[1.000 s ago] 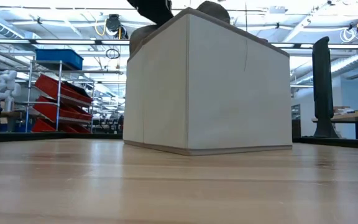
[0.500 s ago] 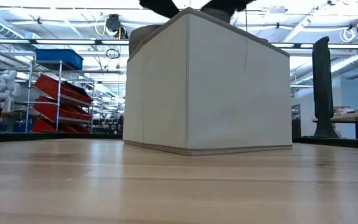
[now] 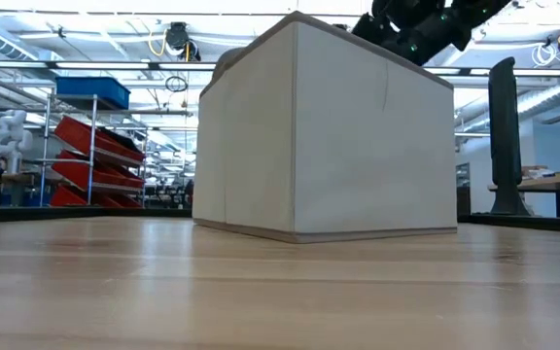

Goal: Sort clothes
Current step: Put the brown jacket into the laundry organizer, then adjust the laundry organizer

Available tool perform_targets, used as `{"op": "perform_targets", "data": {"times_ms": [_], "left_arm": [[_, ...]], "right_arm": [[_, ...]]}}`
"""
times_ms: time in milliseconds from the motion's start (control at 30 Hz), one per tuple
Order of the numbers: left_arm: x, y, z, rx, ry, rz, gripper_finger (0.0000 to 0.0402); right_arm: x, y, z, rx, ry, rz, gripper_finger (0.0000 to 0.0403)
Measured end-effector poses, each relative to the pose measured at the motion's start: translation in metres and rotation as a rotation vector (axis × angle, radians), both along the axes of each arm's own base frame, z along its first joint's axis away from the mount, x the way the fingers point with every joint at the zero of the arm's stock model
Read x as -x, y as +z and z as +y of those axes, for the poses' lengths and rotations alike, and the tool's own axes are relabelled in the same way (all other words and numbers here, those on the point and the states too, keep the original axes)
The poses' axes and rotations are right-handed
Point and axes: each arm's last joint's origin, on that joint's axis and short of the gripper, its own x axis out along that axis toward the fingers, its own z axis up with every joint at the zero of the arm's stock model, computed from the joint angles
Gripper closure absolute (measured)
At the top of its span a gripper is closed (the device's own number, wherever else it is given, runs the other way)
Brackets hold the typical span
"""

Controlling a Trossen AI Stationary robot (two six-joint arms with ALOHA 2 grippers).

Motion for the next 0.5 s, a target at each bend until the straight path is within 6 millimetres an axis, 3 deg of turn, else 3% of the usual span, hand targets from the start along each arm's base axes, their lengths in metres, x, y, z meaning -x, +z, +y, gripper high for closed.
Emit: {"op": "perform_targets", "data": {"times_ms": [267,500], "left_arm": [[-0.012,-0.031,-0.02,0.003,-0.053,-0.082,0.0267],[-0.015,-0.039,-0.041,0.019,-0.116,-0.213,0.0267]], "right_arm": [[0.001,-0.001,0.0,0.018,0.003,0.021,0.0305],[-0.007,0.036,0.007,0.046,0.028,-0.017,0.0305]]}}
